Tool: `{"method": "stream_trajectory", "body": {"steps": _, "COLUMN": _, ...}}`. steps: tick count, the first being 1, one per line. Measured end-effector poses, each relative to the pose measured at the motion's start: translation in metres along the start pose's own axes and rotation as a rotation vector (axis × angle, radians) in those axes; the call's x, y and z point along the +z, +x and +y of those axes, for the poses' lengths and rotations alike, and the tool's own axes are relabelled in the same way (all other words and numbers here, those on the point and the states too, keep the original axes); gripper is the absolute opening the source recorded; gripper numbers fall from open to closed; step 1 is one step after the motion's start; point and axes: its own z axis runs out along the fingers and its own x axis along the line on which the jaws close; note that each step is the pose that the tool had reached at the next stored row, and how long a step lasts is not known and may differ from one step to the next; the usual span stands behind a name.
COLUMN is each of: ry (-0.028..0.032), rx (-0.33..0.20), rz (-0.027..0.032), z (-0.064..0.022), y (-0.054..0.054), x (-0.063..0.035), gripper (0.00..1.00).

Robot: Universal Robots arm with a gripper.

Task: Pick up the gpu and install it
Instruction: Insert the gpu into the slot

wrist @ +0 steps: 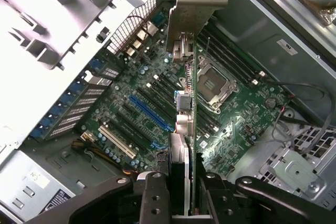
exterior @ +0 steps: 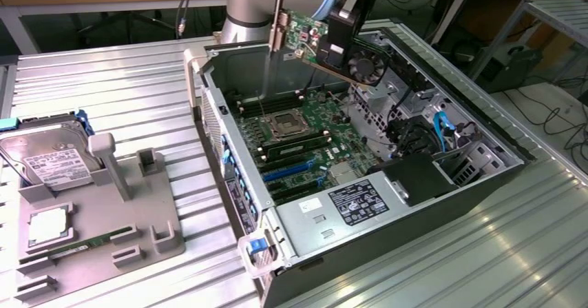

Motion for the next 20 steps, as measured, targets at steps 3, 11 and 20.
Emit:
{"method": "stream_trajectory", "body": {"steps": 3, "ry": -0.0002, "rx": -0.012, "rz": 0.0005, "z": 0.0, "y": 0.0, "x": 0.0, "gripper": 0.27}}
{"method": "stream_trajectory", "body": {"steps": 11, "ry": -0.001, "rx": -0.051, "rz": 0.0022, "z": 0.0, "y": 0.0, "x": 0.0, "gripper": 0.27}}
{"method": "stream_trajectory", "body": {"steps": 20, "ry": -0.0018, "rx": -0.093, "rz": 0.004, "z": 0.0, "y": 0.0, "x": 0.0, "gripper": 0.27}}
